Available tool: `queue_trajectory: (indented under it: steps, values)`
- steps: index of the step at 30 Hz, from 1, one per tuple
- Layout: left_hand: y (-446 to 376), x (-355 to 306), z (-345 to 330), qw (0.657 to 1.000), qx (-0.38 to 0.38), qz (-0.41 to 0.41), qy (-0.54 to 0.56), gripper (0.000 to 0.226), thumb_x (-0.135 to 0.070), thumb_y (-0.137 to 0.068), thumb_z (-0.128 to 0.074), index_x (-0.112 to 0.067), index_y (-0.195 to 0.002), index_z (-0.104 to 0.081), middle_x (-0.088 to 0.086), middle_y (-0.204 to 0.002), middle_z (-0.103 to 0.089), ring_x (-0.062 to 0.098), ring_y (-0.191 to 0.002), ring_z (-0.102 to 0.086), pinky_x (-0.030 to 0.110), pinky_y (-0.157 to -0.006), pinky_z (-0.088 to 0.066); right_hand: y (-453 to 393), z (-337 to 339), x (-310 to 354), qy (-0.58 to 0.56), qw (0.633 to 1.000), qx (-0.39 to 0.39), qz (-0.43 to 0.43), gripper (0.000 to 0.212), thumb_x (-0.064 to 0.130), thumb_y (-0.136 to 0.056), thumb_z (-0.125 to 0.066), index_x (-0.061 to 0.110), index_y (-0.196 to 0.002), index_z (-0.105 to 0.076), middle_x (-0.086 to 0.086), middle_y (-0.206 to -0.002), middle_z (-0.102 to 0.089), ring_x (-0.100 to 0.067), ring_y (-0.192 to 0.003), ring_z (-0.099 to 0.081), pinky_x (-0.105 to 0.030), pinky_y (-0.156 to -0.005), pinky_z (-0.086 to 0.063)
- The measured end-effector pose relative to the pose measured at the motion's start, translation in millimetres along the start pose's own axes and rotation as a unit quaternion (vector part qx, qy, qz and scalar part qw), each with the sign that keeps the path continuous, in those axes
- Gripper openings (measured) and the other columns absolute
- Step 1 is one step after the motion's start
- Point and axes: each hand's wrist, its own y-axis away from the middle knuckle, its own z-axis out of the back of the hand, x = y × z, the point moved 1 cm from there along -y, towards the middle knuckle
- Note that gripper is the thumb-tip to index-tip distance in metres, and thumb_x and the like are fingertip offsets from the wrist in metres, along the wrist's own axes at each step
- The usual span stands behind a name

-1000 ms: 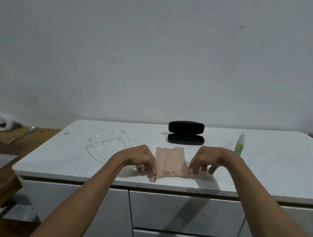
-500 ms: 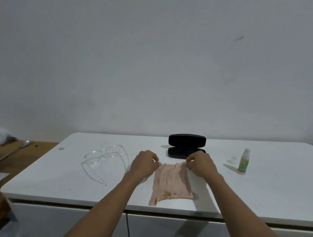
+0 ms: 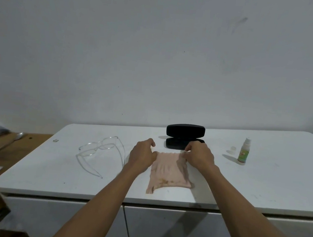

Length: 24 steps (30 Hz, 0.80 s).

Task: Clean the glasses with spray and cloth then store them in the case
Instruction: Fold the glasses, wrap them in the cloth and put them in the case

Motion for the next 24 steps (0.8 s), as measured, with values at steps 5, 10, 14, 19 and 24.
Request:
queue_trajectory:
  steps: [5,10,14,19,24]
  values:
    - [17,-2,14,0.996,0.037,-0.071,0.047,0.009,-0.025,-0.080,-0.072,-0.028,-0.088,-0.072,-0.010,-0.086,-0.067,0.009,-0.073,-0.061,0.028,-0.065,-0.048,13,10,2,-0.026,0.991,0.110,0.066,0.006,0.018,-0.084,-0.070,0.021,-0.085,-0.076,0.002,-0.088,-0.072,-0.017,-0.079,-0.067,-0.030,-0.069,-0.055]
    - [43,-8,29,0.987,0.103,-0.116,0.034,0.004,-0.025,-0.074,-0.080,-0.027,-0.077,-0.079,-0.013,-0.083,-0.070,0.004,-0.072,-0.056,0.029,-0.070,-0.051,41,24,12,0.010,0.967,0.239,0.092,0.014,0.026,-0.082,-0.084,0.024,-0.073,-0.072,0.007,-0.064,-0.066,-0.010,-0.053,-0.053,-0.023,-0.052,-0.042]
    - [66,-14,40,0.982,0.146,-0.117,0.004,0.009,-0.027,-0.074,-0.082,-0.025,-0.083,-0.082,-0.015,-0.084,-0.069,0.005,-0.078,-0.059,0.027,-0.070,-0.050,62,34,16,0.041,0.962,0.257,0.089,0.012,0.015,-0.082,-0.082,0.023,-0.078,-0.075,0.003,-0.071,-0.066,-0.015,-0.063,-0.053,-0.025,-0.052,-0.041]
    - [87,-14,46,0.981,0.163,-0.106,-0.015,0.028,-0.038,-0.066,-0.088,-0.024,-0.089,-0.081,-0.008,-0.103,-0.067,0.012,-0.090,-0.059,0.029,-0.076,-0.050,84,43,15,0.069,0.956,0.274,0.075,0.014,0.010,-0.082,-0.078,0.023,-0.080,-0.077,-0.002,-0.081,-0.070,-0.018,-0.071,-0.057,-0.025,-0.054,-0.045]
    - [95,-11,48,0.978,0.171,-0.119,-0.009,0.032,-0.053,-0.073,-0.081,-0.025,-0.089,-0.081,-0.008,-0.100,-0.069,0.007,-0.083,-0.059,0.027,-0.072,-0.048,97,53,12,0.045,0.957,0.280,0.065,0.028,0.039,-0.089,-0.075,0.017,-0.072,-0.077,0.006,-0.065,-0.069,-0.012,-0.057,-0.051,-0.024,-0.055,-0.046]
